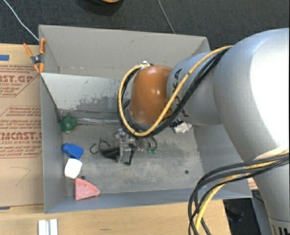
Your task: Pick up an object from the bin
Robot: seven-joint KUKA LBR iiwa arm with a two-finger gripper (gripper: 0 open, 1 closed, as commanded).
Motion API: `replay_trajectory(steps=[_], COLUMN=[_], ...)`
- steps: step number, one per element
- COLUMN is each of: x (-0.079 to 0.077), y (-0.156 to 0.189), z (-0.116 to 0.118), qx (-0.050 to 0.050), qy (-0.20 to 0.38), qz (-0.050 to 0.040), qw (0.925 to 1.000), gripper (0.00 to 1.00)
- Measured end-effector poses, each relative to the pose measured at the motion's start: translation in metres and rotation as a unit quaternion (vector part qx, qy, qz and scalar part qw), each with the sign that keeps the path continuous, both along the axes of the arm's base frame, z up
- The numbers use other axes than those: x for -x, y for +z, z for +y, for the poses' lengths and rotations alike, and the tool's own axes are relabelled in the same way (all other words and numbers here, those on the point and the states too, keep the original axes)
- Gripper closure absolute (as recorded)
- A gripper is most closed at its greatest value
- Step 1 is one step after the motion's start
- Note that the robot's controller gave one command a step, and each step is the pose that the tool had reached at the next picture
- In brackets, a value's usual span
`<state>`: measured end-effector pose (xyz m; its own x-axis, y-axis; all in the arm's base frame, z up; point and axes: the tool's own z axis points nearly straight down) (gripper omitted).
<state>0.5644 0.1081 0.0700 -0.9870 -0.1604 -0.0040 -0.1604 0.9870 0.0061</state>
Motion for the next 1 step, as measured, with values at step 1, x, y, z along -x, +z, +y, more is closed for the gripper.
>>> replay_trajectory(steps=[1], x=[0.0], y=[0.0], z=[0.0], qx=[0.0], qy=[0.0], qz=[0.0], qw=[1.0], gripper=[1.0])
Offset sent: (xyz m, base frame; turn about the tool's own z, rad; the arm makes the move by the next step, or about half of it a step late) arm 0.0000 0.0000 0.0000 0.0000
